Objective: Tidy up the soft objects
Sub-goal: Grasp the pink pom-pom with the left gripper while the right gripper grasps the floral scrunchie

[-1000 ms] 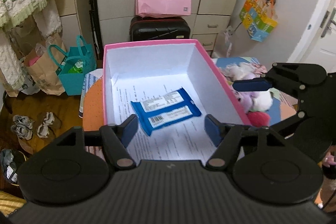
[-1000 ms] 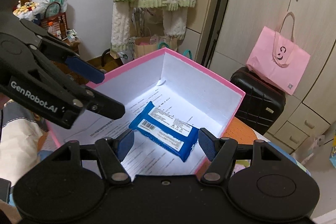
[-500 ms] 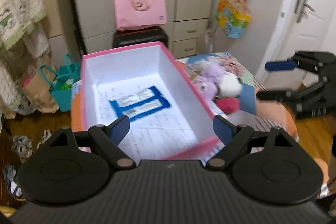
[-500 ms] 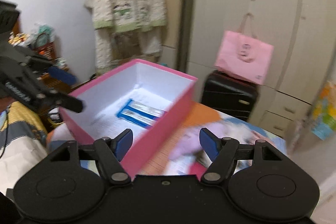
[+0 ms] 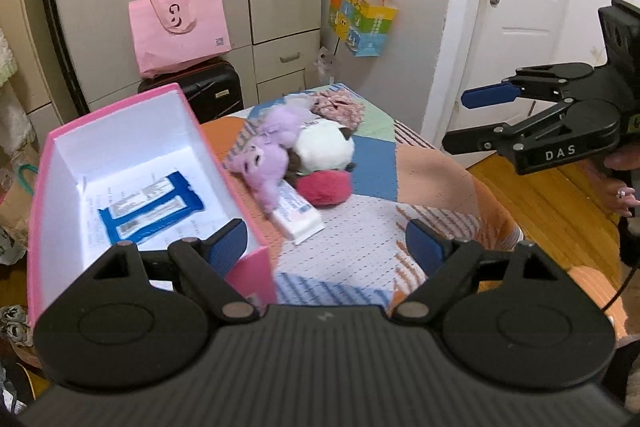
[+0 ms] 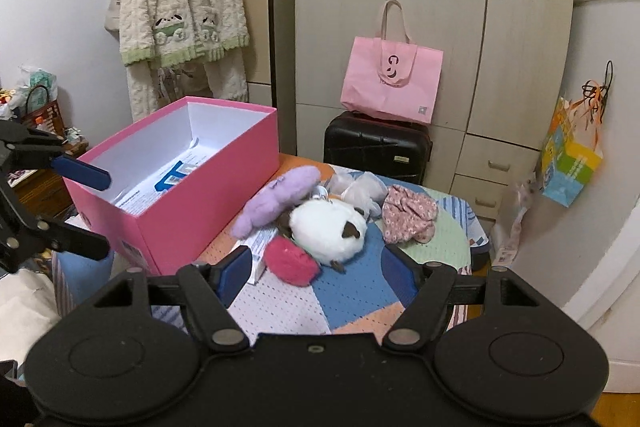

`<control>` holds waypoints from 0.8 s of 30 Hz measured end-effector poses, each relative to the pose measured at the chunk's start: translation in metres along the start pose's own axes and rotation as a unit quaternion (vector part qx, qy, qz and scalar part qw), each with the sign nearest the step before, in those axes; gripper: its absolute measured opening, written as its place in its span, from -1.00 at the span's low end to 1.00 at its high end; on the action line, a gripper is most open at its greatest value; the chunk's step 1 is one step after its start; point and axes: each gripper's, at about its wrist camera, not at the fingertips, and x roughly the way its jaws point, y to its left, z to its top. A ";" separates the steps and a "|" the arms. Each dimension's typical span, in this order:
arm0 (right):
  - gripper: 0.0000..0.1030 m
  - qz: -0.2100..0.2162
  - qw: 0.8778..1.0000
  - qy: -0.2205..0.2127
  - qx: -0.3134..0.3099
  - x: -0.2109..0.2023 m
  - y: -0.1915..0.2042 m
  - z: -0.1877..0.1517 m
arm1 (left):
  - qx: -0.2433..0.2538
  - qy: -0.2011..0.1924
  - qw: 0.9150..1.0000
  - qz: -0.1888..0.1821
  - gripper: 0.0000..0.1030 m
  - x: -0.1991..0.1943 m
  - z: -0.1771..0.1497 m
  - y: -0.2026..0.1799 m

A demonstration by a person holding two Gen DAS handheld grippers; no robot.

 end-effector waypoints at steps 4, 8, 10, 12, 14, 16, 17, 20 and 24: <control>0.48 0.004 1.000 -0.009 -0.004 0.006 -0.012 -0.011 | 0.000 0.003 1.000 0.006 0.67 0.020 -0.004 -0.015; 0.48 0.011 1.000 -0.012 0.007 0.021 -0.029 -0.020 | -0.015 0.008 1.000 0.001 0.63 0.043 -0.007 -0.021; 0.48 0.010 1.000 -0.010 0.013 0.031 -0.037 -0.024 | -0.020 0.007 1.000 -0.003 0.61 0.055 -0.008 -0.024; 0.48 0.010 1.000 -0.012 0.015 0.040 -0.044 -0.027 | -0.022 -0.001 1.000 -0.004 0.61 0.065 -0.008 -0.029; 0.48 0.009 1.000 -0.015 0.019 0.050 -0.052 -0.030 | -0.019 -0.013 1.000 -0.004 0.61 0.076 -0.008 -0.033; 0.48 0.010 0.999 -0.021 0.023 0.060 -0.060 -0.032 | -0.015 -0.027 1.000 0.003 0.61 0.089 -0.008 -0.037; 0.48 0.011 0.999 -0.028 0.025 0.066 -0.065 -0.033 | -0.013 -0.032 0.999 0.011 0.61 0.095 -0.007 -0.039; 0.48 0.009 0.999 -0.042 0.024 0.083 -0.078 -0.033 | -0.004 -0.051 0.998 0.033 0.61 0.113 -0.002 -0.045; 0.48 0.003 0.999 -0.048 0.023 0.106 -0.092 -0.025 | -0.018 -0.053 0.997 0.056 0.61 0.133 0.004 -0.046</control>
